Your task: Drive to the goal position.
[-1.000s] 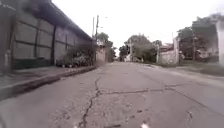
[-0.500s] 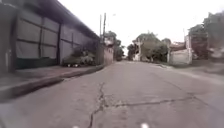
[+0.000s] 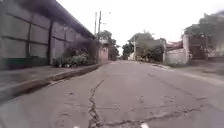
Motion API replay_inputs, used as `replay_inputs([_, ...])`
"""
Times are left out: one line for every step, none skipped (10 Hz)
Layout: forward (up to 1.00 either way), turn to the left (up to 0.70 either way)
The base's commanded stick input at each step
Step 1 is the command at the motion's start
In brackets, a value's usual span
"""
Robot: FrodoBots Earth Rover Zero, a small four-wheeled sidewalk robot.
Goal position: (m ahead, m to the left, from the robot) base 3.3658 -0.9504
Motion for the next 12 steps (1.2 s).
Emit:
replay_inputs([1.00,0.02])
replay_inputs([1.00,0.02])
replay_inputs([1.00,0.02])
replay_inputs([1.00,0.02])
replay_inputs([1.00,0.02])
replay_inputs([1.00,0.02])
replay_inputs([1.00,0.02])
replay_inputs([1.00,0.02])
replay_inputs([1.00,0.02])
replay_inputs([1.00,0.02])
replay_inputs([1.00,0.02])
replay_inputs([1.00,0.02])
